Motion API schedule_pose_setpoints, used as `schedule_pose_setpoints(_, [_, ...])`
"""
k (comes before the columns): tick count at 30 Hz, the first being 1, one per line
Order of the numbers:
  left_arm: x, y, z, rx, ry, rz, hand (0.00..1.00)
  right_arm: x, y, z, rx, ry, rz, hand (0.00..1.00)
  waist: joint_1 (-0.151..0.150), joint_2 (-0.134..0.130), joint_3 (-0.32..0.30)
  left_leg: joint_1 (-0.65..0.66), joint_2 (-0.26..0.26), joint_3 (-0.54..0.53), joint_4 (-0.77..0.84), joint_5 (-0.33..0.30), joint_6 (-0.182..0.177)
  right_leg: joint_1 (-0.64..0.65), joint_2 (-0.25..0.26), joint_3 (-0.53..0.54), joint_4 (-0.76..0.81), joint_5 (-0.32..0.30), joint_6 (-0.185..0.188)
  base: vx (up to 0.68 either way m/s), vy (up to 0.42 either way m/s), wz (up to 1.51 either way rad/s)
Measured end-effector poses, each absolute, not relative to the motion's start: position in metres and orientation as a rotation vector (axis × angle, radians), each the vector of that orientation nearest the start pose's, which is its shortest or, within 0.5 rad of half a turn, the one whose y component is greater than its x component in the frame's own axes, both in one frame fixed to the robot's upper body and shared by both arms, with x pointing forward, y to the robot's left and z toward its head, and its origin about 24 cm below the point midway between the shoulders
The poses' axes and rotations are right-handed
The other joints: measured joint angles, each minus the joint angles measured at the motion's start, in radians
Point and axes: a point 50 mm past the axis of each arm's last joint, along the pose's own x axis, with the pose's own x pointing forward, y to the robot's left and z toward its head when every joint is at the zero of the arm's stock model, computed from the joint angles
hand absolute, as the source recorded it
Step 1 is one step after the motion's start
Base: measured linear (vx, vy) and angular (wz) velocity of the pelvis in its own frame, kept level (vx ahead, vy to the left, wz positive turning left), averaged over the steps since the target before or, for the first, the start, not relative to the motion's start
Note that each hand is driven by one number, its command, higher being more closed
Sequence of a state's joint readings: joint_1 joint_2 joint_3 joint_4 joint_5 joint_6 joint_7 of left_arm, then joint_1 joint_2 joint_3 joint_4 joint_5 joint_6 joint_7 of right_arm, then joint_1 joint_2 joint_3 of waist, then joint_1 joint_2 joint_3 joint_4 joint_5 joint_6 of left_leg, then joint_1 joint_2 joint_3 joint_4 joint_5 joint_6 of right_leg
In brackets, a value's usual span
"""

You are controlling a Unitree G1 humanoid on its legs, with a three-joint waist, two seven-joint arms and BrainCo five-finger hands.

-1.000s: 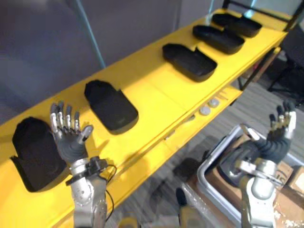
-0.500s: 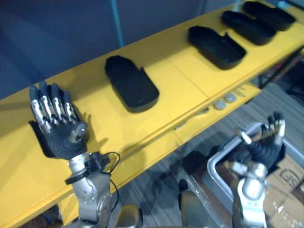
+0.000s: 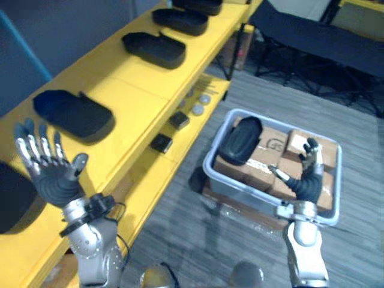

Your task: Walk over and take plastic housings, then place them on the shelf

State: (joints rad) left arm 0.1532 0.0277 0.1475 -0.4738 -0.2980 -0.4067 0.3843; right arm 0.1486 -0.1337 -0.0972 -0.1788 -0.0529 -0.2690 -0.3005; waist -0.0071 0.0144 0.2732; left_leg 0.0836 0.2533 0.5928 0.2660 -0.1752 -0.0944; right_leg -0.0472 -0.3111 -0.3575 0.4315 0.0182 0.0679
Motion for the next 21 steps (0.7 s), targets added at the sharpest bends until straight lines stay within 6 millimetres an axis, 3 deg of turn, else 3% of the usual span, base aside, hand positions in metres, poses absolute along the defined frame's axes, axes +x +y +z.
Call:
schedule_pose_setpoints(2, [0.185,0.22,0.143,-0.329,-0.712,0.554,0.0,0.216,-0.209,0.081,-0.168,-0.323,-0.352,0.0,-0.002,-0.011,-0.007,0.022,0.021,0.024,-0.005,0.017,-0.015,-0.004,0.013,-0.031,0.0,-0.057,0.044,0.01,-0.242,-0.56])
schedule_pose_setpoints(4, [0.184,0.219,0.142,-0.341,-0.705,0.57,0.0,0.22,-0.209,0.084,-0.163,-0.33,-0.332,0.0,-0.005,-0.009,-0.01,0.014,0.037,0.028,0.005,0.021,-0.023,-0.01,0.041,-0.03,-0.025,-0.089,0.04,0.01,-0.273,-0.63])
schedule_pose_setpoints(8, [0.18,0.216,0.124,-0.385,-0.62,0.61,0.0,0.231,-0.207,0.074,-0.143,-0.264,-0.322,0.0,-0.007,0.009,-0.016,-0.002,0.059,-0.069,0.066,0.027,-0.017,-0.029,0.101,0.034,-0.105,-0.1,0.021,-0.01,-0.183,-0.87])
schedule_pose_setpoints(11, [0.181,0.208,0.113,-0.373,-0.565,0.543,0.0,0.226,-0.214,0.066,-0.12,-0.226,-0.362,0.0,-0.018,0.033,-0.017,0.011,0.035,-0.119,0.023,0.019,-0.017,-0.023,0.117,0.036,-0.161,-0.085,0.03,-0.04,-0.028,-0.34])
schedule_pose_setpoints(13, [0.184,0.205,0.108,-0.378,-0.532,0.521,0.0,0.231,-0.221,0.055,-0.115,-0.167,-0.382,0.0,-0.018,0.035,-0.017,0.023,0.015,-0.125,-0.013,0.019,-0.017,-0.027,0.109,0.038,-0.172,-0.072,0.036,-0.1,0.042,0.03])
schedule_pose_setpoints(16, [0.19,0.204,0.091,-0.363,-0.436,0.517,0.0,0.255,-0.231,0.042,-0.12,-0.083,-0.39,0.0,-0.006,0.047,-0.012,-0.014,-0.038,-0.179,-0.038,0.019,-0.017,-0.066,0.068,0.041,-0.18,-0.04,0.052,-0.18,0.114,0.08])
schedule_pose_setpoints(18, [0.194,0.2,0.085,-0.365,-0.387,0.465,0.0,0.276,-0.24,0.051,-0.143,-0.082,-0.411,0.0,-0.001,0.062,0.009,-0.051,-0.072,-0.218,-0.042,0.017,-0.019,-0.09,0.036,0.034,-0.181,-0.017,0.062,-0.18,0.111,0.33])
schedule_pose_setpoints(19, [0.197,0.196,0.079,-0.367,-0.35,0.421,0.0,0.298,-0.247,0.066,-0.162,-0.098,-0.443,0.0,0.01,0.071,0.035,-0.081,-0.098,-0.242,-0.036,0.017,-0.018,-0.109,0.01,0.029,-0.183,0.004,0.068,-0.17,0.073,0.3])
schedule_pose_setpoints(21, [0.202,0.185,0.073,-0.374,-0.309,0.347,0.0,0.321,-0.266,0.086,-0.189,-0.107,-0.515,0.0,0.03,0.089,0.075,-0.127,-0.116,-0.274,0.006,0.011,-0.008,-0.116,-0.014,0.012,-0.192,0.026,0.075,-0.21,0.071,0.36])
